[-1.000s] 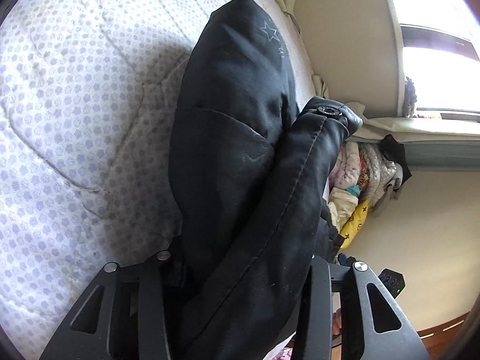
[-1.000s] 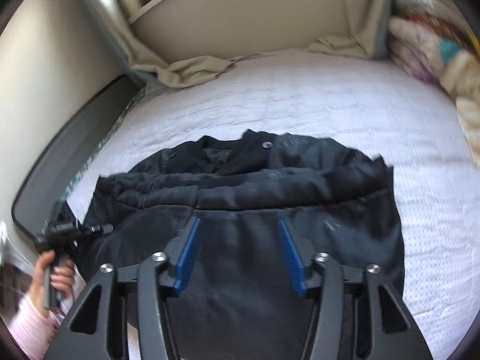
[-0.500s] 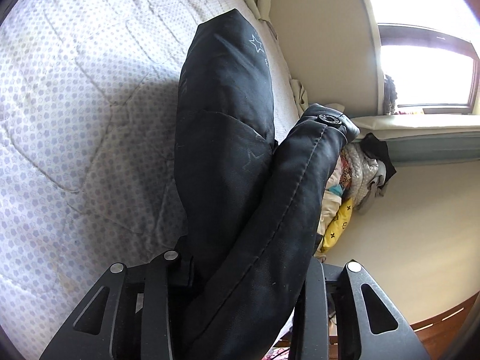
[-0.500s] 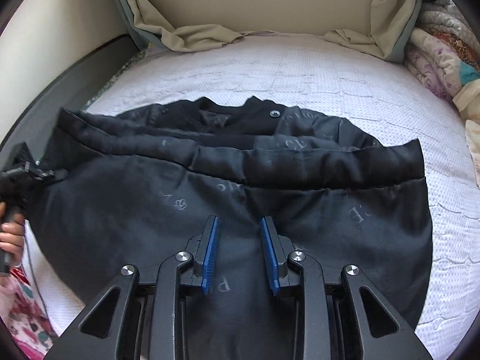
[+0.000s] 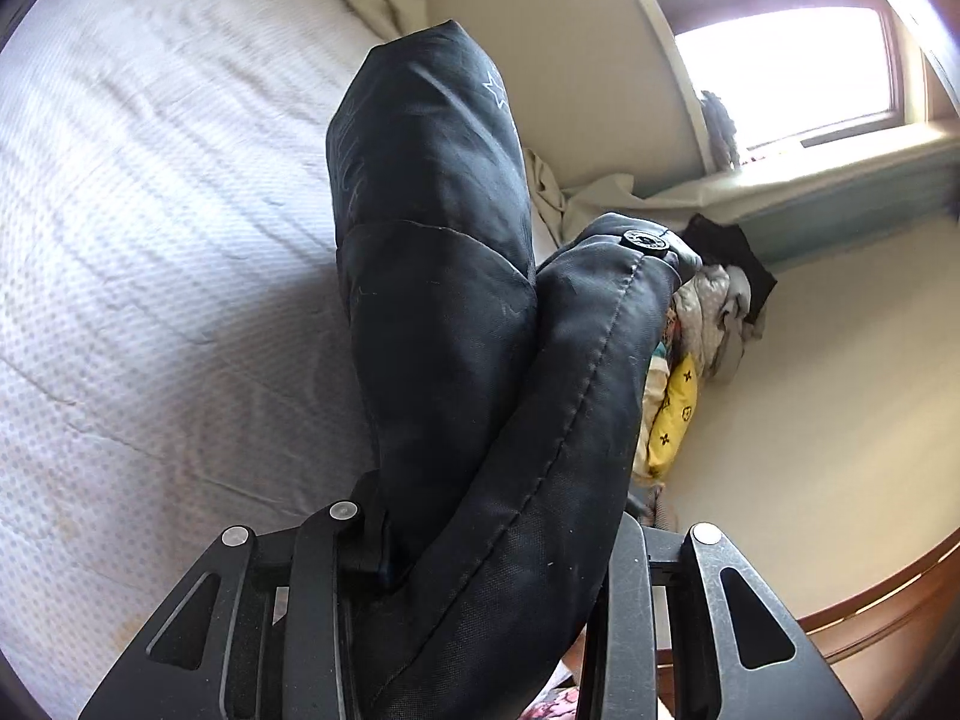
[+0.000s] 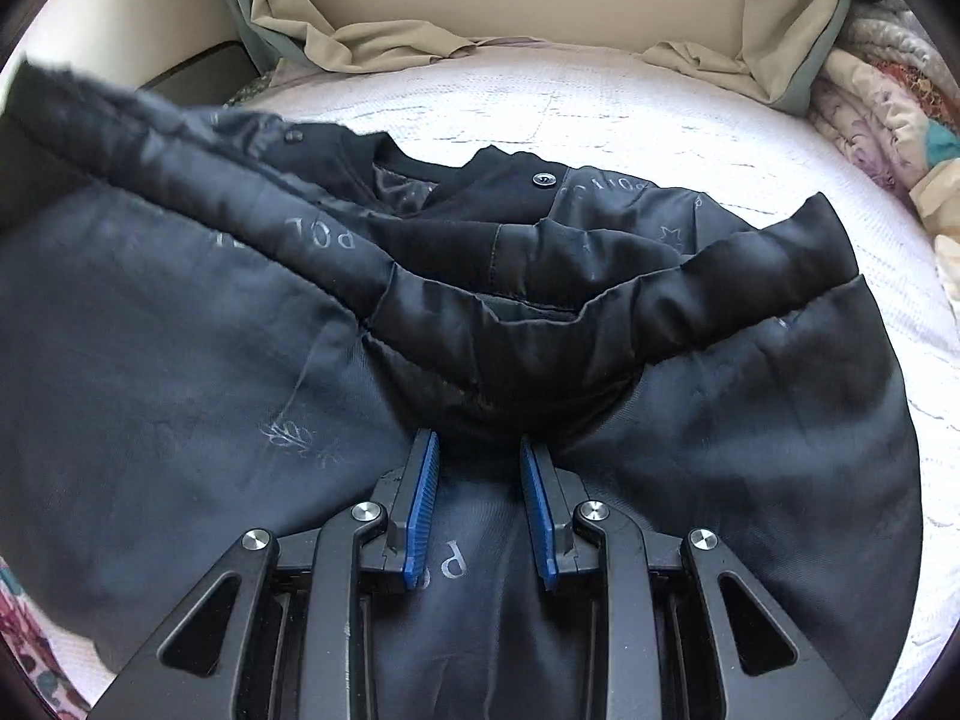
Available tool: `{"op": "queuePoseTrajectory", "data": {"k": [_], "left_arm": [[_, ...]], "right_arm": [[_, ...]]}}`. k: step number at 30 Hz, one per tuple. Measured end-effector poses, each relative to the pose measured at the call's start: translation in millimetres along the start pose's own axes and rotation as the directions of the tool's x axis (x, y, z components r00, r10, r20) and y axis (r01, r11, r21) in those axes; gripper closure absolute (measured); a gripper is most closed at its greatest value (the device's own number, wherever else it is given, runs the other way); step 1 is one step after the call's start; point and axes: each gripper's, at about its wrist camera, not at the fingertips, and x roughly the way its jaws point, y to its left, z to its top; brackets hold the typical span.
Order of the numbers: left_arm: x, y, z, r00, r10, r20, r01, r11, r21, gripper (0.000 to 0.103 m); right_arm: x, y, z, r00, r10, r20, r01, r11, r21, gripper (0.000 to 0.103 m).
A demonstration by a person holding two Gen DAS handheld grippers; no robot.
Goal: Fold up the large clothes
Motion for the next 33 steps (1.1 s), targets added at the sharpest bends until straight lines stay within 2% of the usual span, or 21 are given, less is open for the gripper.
{"op": "queuePoseTrajectory", "data": {"k": [8, 15, 18, 21, 24, 26, 27, 30, 31, 33], "left_arm": [[29.8, -90.5, -3.8, 0.995, 0.090, -0.039, -0.087, 0.993, 0.077, 0.065], [88.3, -155.8, -34.9, 0.976, 0.195, -0.101, -0.172, 0.965, 0.197, 0.064], [113.9, -174.6, -48.7, 0.965, 0.244, -0.093, -0.217, 0.948, 0.233, 0.064], [125.8, -186.8, -55.0, 0.959, 0.276, -0.063, -0.253, 0.936, 0.246, 0.064], [141.8, -194.7, -59.0, 0.952, 0.299, -0.068, -0.276, 0.932, 0.234, 0.064], [147.8, -197.3, -62.0, 0.948, 0.311, -0.068, -0.287, 0.929, 0.235, 0.063], [150.8, -198.4, -64.8, 0.946, 0.318, -0.068, -0.294, 0.926, 0.239, 0.063], [158.4, -202.3, -77.4, 0.939, 0.336, -0.067, -0.309, 0.915, 0.259, 0.063], [161.9, -203.9, -83.0, 0.937, 0.344, -0.066, -0.315, 0.910, 0.270, 0.063], [173.5, -210.1, -99.1, 0.928, 0.370, -0.052, -0.337, 0.890, 0.308, 0.062]], "right_arm": [[4.3, 0.7, -0.8, 1.000, -0.028, 0.009, 0.028, 0.999, 0.021, 0.079], [4.2, -1.1, -2.2, 1.000, -0.024, 0.017, 0.023, 0.999, 0.048, 0.079], [4.8, -8.5, -1.6, 1.000, 0.007, 0.015, -0.008, 0.997, 0.083, 0.079], [2.6, -26.6, 1.3, 0.995, 0.096, -0.004, -0.094, 0.984, 0.153, 0.079], [-6.5, -54.1, 5.9, 0.973, 0.228, -0.029, -0.212, 0.938, 0.274, 0.079], [-23.4, -79.4, 7.6, 0.943, 0.331, -0.023, -0.296, 0.871, 0.392, 0.079], [-32.1, -89.1, 7.5, 0.936, 0.351, -0.010, -0.315, 0.850, 0.422, 0.076], [-71.7, -123.8, 4.0, 0.947, 0.320, 0.033, -0.297, 0.829, 0.474, 0.066], [-82.2, -133.9, 1.7, 0.948, 0.314, 0.055, -0.300, 0.820, 0.486, 0.066], [-106.1, -161.9, -6.9, 0.932, 0.336, 0.132, -0.352, 0.763, 0.542, 0.063]]}}
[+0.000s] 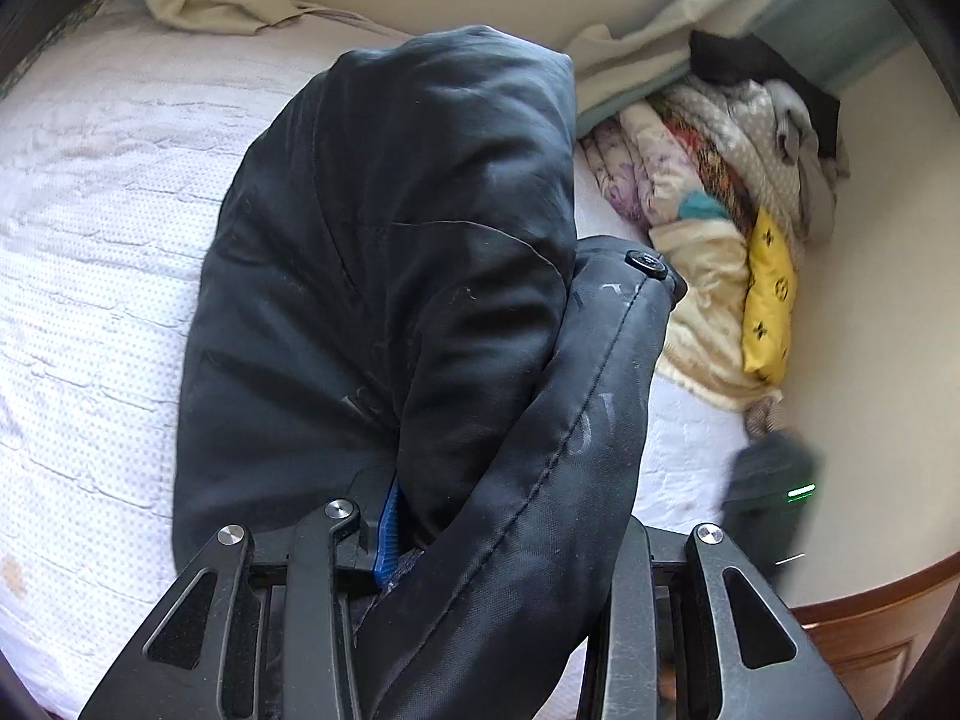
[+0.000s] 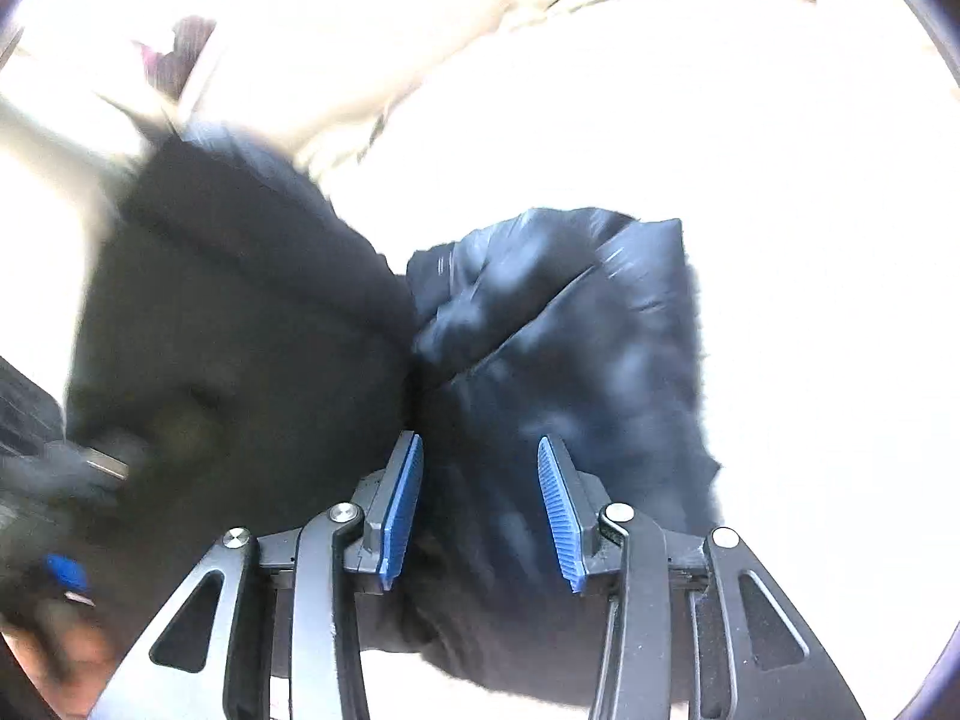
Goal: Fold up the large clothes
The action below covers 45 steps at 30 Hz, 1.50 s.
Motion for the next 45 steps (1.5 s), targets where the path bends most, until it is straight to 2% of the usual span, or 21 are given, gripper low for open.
{"op": "queuePoseTrajectory", "data": {"k": [2, 5, 6, 7, 8, 9, 11, 16, 20, 22, 26, 30, 31, 32, 33, 35, 39, 42, 43, 45], "left_arm": [[7.9, -10.3, -10.7, 1.000, 0.026, 0.008, -0.026, 0.999, 0.031, 0.061], [24.3, -25.6, -31.3, 0.997, 0.073, 0.019, -0.074, 0.993, 0.090, 0.060], [31.6, -30.4, -39.8, 0.996, 0.090, 0.019, -0.092, 0.989, 0.114, 0.059], [35.5, -33.0, -44.2, 0.995, 0.098, 0.018, -0.099, 0.987, 0.126, 0.058], [40.9, -36.1, -50.9, 0.994, 0.107, 0.017, -0.108, 0.983, 0.147, 0.057], [43.2, -37.8, -55.3, 0.994, 0.110, 0.018, -0.111, 0.980, 0.163, 0.057], [44.8, -41.0, -62.2, 0.993, 0.116, 0.028, -0.119, 0.974, 0.192, 0.054], [41.7, -42.6, -69.7, 0.993, 0.112, 0.039, -0.118, 0.966, 0.229, 0.048], [41.0, -44.8, -72.8, 0.994, 0.101, 0.030, -0.105, 0.960, 0.258, 0.042], [41.4, -46.4, -72.8, 0.993, 0.113, 0.032, -0.118, 0.957, 0.266, 0.043], [41.2, -42.1, -72.7, 0.994, 0.111, 0.021, -0.113, 0.956, 0.270, 0.043], [43.2, -43.8, -74.1, 0.996, 0.090, -0.012, -0.082, 0.950, 0.300, 0.041], [43.9, -43.5, -74.5, 0.996, 0.083, -0.022, -0.073, 0.951, 0.302, 0.039], [44.8, -43.3, -74.5, 0.997, 0.075, -0.033, -0.062, 0.951, 0.302, 0.034], [44.5, -43.0, -73.8, 0.997, 0.057, -0.050, -0.040, 0.953, 0.302, 0.032], [39.9, -42.7, -73.9, 0.997, 0.044, -0.065, -0.022, 0.953, 0.303, 0.029], [14.1, -34.1, -79.4, 0.996, -0.007, -0.089, 0.035, 0.949, 0.313, 0.025], [-14.9, -23.2, -93.6, 0.997, -0.040, -0.065, 0.060, 0.940, 0.335, 0.024], [-24.5, -19.3, -100.4, 0.998, -0.040, -0.039, 0.051, 0.938, 0.343, 0.021], [-43.9, -7.7, -117.6, 0.999, -0.003, 0.033, -0.009, 0.934, 0.358, 0.015]], "right_arm": [[-20.7, -14.8, 4.1, 0.995, 0.095, 0.036, -0.098, 0.993, 0.071, 0.056], [-42.3, -32.3, 9.4, 0.962, 0.256, 0.091, -0.268, 0.950, 0.157, 0.041], [-46.3, -35.4, 10.7, 0.950, 0.296, 0.099, -0.309, 0.936, 0.168, 0.035], [-49.2, -37.0, 12.3, 0.939, 0.330, 0.100, -0.343, 0.924, 0.169, 0.033], [-48.4, -32.8, 14.7, 0.935, 0.342, 0.097, -0.354, 0.921, 0.164, 0.029], [-47.9, -29.0, 14.0, 0.935, 0.344, 0.089, -0.355, 0.922, 0.154, 0.026], [-39.6, -18.7, 16.7, 0.949, 0.311, 0.056, -0.316, 0.940, 0.132, 0.023], [-14.3, -4.7, 22.9, 0.974, 0.225, -0.027, -0.221, 0.969, 0.110, 0.023], [7.7, 6.2, 34.7, 0.977, 0.199, -0.077, -0.194, 0.978, 0.071, 0.023], [17.6, 13.7, 37.6, 0.979, 0.172, -0.108, -0.168, 0.985, 0.043, 0.023], [35.1, 21.3, 39.5, 0.974, 0.135, -0.181, -0.138, 0.990, -0.003, 0.032], [57.9, 22.3, 40.1, 0.968, 0.059, -0.245, -0.077, 0.995, -0.065, 0.040], [63.0, 21.3, 39.6, 0.966, 0.048, -0.254, -0.067, 0.996, -0.066, 0.041], [67.6, 19.6, 39.1, 0.964, 0.040, -0.262, -0.058, 0.996, -0.063, 0.047], [72.5, 17.8, 39.1, 0.963, 0.037, -0.268, -0.055, 0.997, -0.061, 0.056], [76.3, 19.9, 39.5, 0.963, 0.039, -0.266, -0.061, 0.995, -0.074, 0.065], [75.8, 27.7, 39.4, 0.971, 0.037, -0.238, -0.059, 0.994, -0.089, 0.073], [73.3, 27.2, 37.4, 0.975, 0.037, -0.217, -0.054, 0.996, -0.072, 0.074], [73.3, 27.3, 37.2, 0.976, 0.037, -0.213, -0.052, 0.997, -0.065, 0.074], [73.6, 24.1, 36.5, 0.979, 0.034, -0.201, -0.046, 0.997, -0.055, 0.074]]}}
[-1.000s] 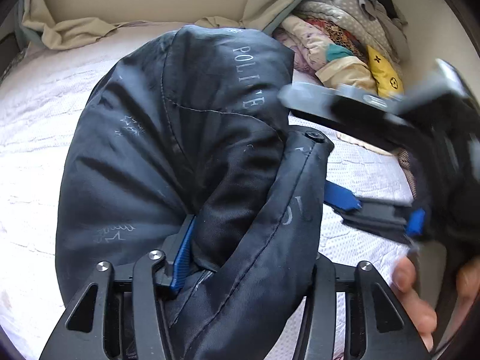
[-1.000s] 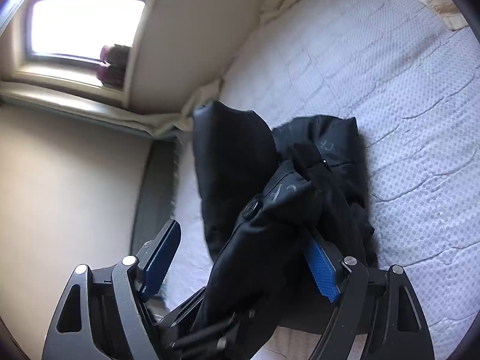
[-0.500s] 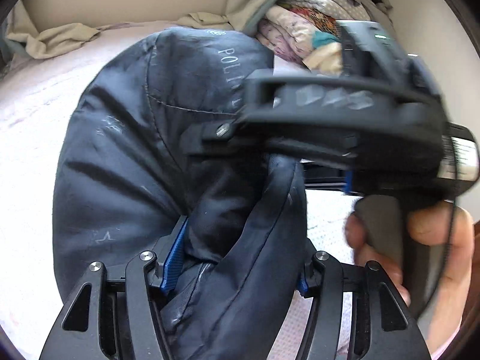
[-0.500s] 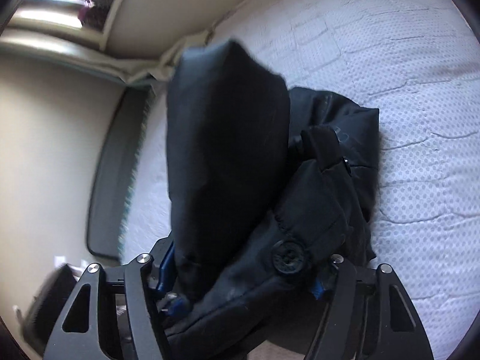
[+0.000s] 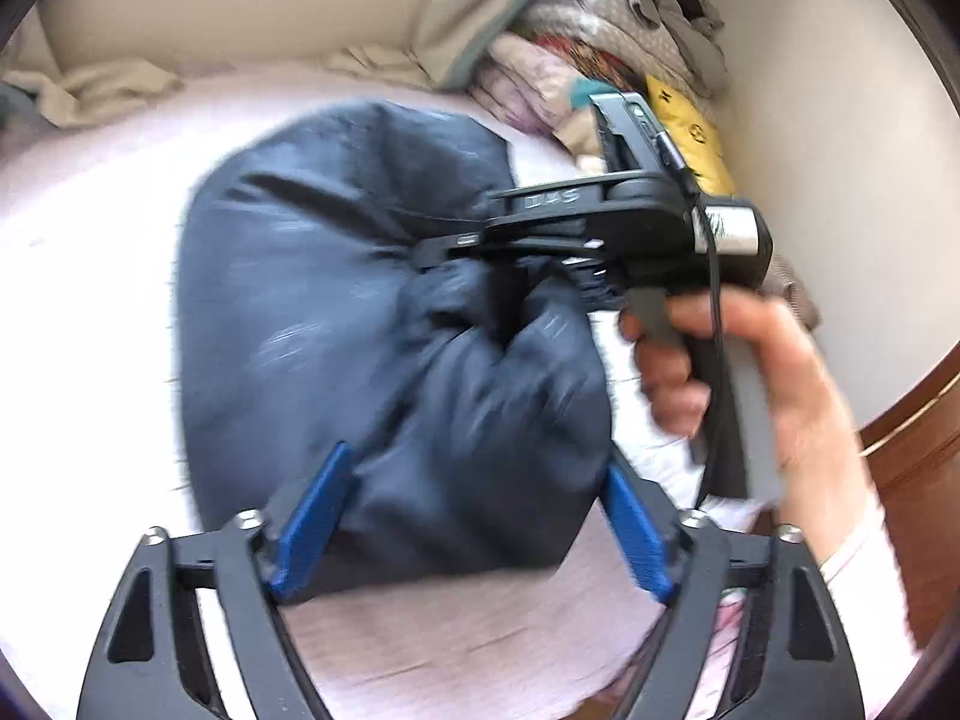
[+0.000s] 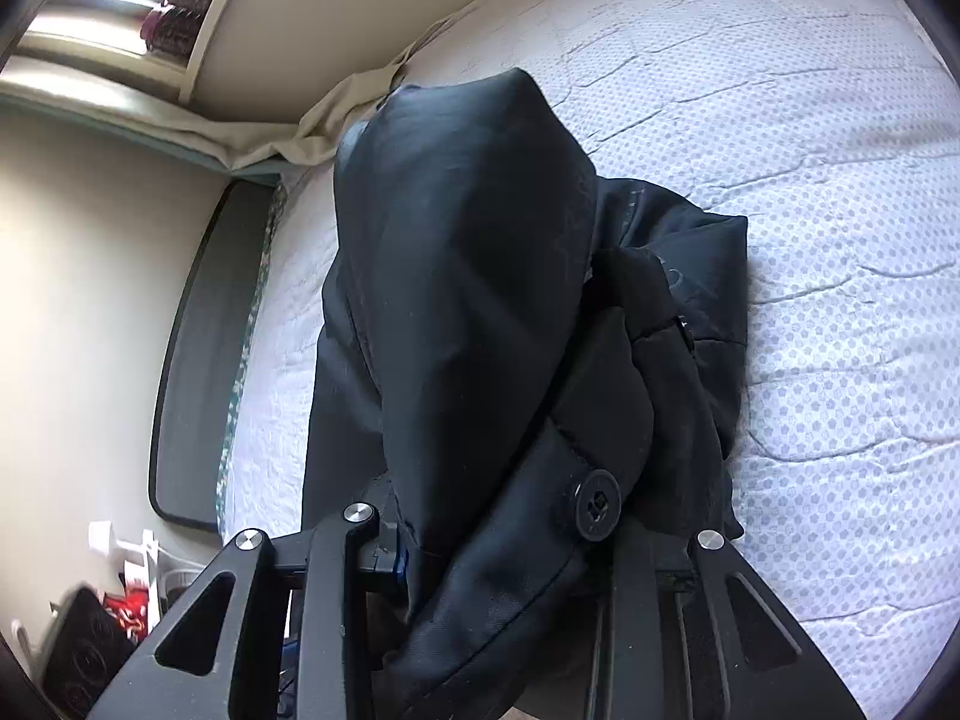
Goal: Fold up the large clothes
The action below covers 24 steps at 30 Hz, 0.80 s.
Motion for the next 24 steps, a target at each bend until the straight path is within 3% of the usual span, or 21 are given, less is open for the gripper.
{"op": "queuePoseTrajectory", "data": {"k": [3, 11, 15, 20, 24], "left_arm": [[-11.7, 11.0, -25.3, 0.999, 0.039, 0.019, -0.038, 0.999, -0.032, 0.012], [23.1, 49.0, -60.7, 0.981, 0.184, -0.066, -0.190, 0.977, -0.098, 0.013], [46.5, 69.6, -58.7, 0.956, 0.276, -0.104, -0.288, 0.949, -0.125, 0.013], [57.2, 89.7, -60.3, 0.963, 0.234, -0.134, -0.258, 0.945, -0.199, 0.009], [59.5, 91.2, -61.6, 0.961, 0.242, -0.136, -0.265, 0.946, -0.188, 0.009]], "right_arm": [[0.3, -2.0, 0.2, 1.000, -0.008, 0.013, 0.008, 1.000, 0.007, 0.074], [-6.1, -3.6, 0.3, 0.998, 0.003, 0.061, -0.006, 0.999, 0.053, 0.074], [-18.4, -0.4, -4.0, 0.995, 0.044, 0.094, -0.048, 0.998, 0.036, 0.079], [-51.0, 16.9, -8.9, 0.984, 0.072, 0.164, -0.065, 0.997, -0.047, 0.084], [-76.9, 20.5, -17.1, 0.976, 0.060, 0.211, -0.040, 0.994, -0.099, 0.085]]}}
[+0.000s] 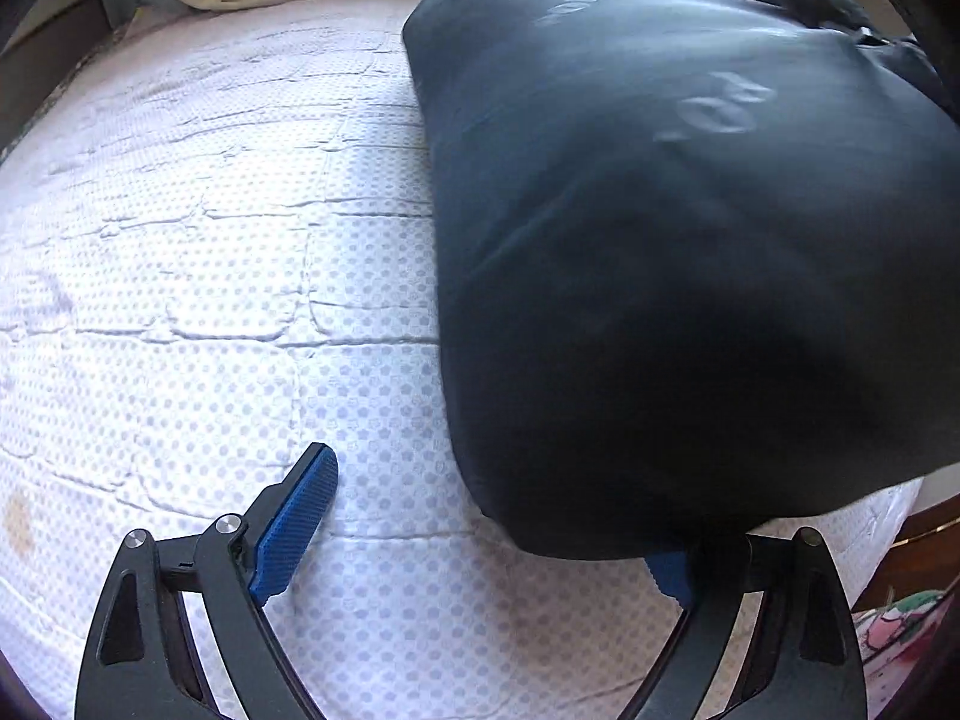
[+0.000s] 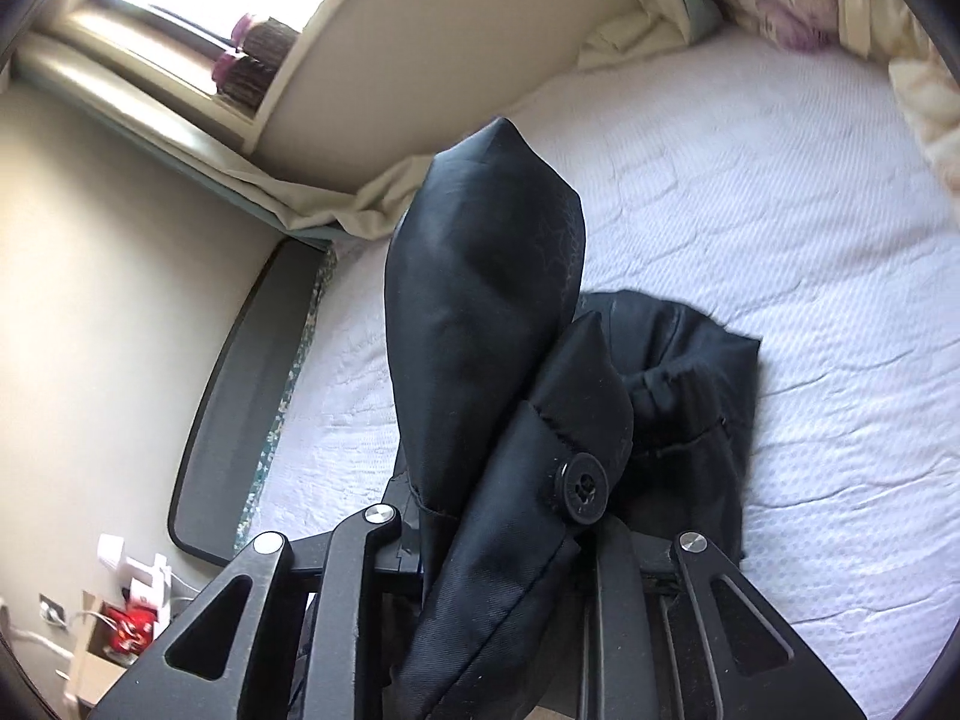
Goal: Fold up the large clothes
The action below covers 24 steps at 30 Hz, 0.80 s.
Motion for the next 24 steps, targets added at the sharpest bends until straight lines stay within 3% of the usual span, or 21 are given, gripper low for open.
{"op": "queuePoseTrajectory", "data": {"k": [4, 8, 13, 16, 19, 21, 24], "left_arm": [[5.3, -1.3, 4.9, 1.000, -0.002, -0.008, 0.002, 1.000, -0.002, 0.009], [7.3, 1.0, 9.0, 1.000, -0.005, -0.015, 0.005, 1.000, 0.008, 0.007], [2.9, 0.7, 12.4, 1.000, -0.020, -0.016, 0.020, 0.999, 0.043, 0.007], [-6.2, -0.9, 13.1, 0.999, -0.033, -0.041, 0.037, 0.996, 0.080, 0.012], [-26.2, -8.0, 13.0, 0.997, -0.043, -0.060, 0.051, 0.988, 0.143, 0.017], [-49.9, -12.1, 17.4, 0.994, -0.088, -0.061, 0.097, 0.980, 0.173, 0.018], [-86.9, -23.7, 31.8, 0.991, -0.137, 0.002, 0.133, 0.963, 0.235, 0.020]], "right_arm": [[-10.9, -11.1, -2.3, 0.999, -0.043, 0.012, 0.043, 0.999, 0.009, 0.085], [-11.6, -46.8, -9.7, 0.995, -0.094, -0.017, 0.095, 0.994, 0.058, 0.085], [4.2, -83.7, -22.2, 0.994, -0.099, -0.050, 0.104, 0.990, 0.097, 0.082], [8.2, -99.0, -28.4, 0.995, -0.094, -0.042, 0.098, 0.991, 0.096, 0.079], [6.9, -109.3, -33.3, 0.995, -0.091, -0.032, 0.094, 0.991, 0.095, 0.078], [6.0, -113.9, -34.8, 0.996, -0.081, -0.032, 0.084, 0.990, 0.112, 0.077], [4.2, -113.3, -35.6, 0.996, -0.087, -0.033, 0.090, 0.990, 0.105, 0.077]]}}
